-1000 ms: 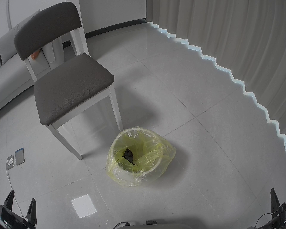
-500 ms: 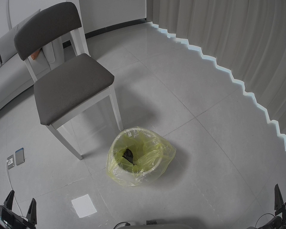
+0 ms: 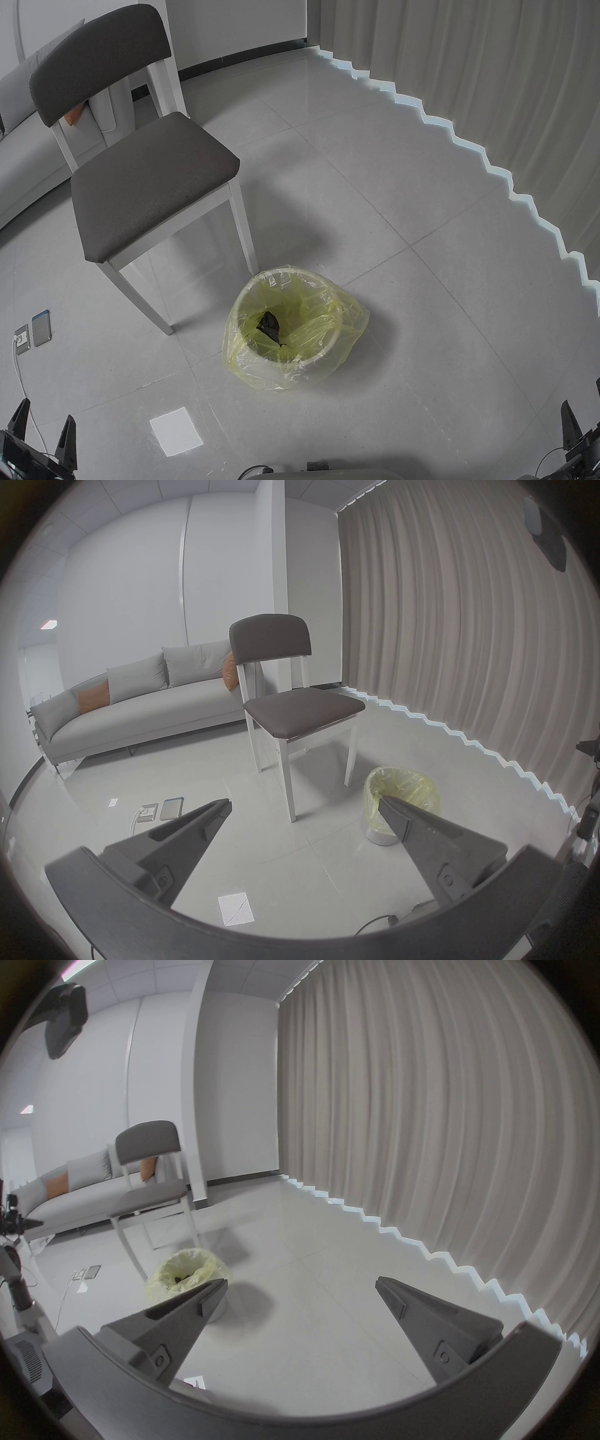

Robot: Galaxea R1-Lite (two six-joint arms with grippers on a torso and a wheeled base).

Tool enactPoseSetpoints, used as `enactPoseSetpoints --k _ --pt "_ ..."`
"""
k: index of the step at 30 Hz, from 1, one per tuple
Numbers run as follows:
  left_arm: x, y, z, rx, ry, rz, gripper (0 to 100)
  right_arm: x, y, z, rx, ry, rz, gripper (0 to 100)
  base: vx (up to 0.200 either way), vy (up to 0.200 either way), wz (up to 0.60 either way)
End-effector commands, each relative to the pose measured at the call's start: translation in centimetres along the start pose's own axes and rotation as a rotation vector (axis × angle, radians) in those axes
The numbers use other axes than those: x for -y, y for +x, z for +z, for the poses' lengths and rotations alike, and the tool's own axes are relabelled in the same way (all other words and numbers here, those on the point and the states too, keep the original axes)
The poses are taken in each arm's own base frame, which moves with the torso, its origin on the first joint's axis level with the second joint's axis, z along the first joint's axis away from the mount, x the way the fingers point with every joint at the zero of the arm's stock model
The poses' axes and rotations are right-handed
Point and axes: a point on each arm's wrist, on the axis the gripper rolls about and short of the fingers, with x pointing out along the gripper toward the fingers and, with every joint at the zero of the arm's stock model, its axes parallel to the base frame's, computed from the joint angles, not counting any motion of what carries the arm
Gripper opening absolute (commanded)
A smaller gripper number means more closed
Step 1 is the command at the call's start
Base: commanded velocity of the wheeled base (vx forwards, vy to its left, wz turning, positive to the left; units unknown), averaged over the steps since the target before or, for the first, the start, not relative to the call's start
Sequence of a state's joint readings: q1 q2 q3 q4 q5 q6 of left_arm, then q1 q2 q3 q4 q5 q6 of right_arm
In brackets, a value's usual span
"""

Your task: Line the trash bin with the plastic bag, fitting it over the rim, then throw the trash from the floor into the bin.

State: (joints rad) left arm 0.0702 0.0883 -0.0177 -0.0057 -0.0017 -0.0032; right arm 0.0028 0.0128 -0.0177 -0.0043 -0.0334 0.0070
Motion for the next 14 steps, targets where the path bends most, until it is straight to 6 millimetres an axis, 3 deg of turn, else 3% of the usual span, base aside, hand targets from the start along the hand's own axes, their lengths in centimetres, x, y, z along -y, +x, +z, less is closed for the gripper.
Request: enactPoseSetpoints --k 1,14 --pt "0.01 0.14 -0.48 -0.019 0.003 -0.006 100 -0.02 0.01 -0.52 -0.011 -0.006 0.011 100 0.0 0.0 0.0" --pt "0.01 0.14 -0.48 -0.019 0.006 -0.006 100 0.03 0.02 -0.54 -0.009 0.022 -0.009 100 0.0 0.0 0.0"
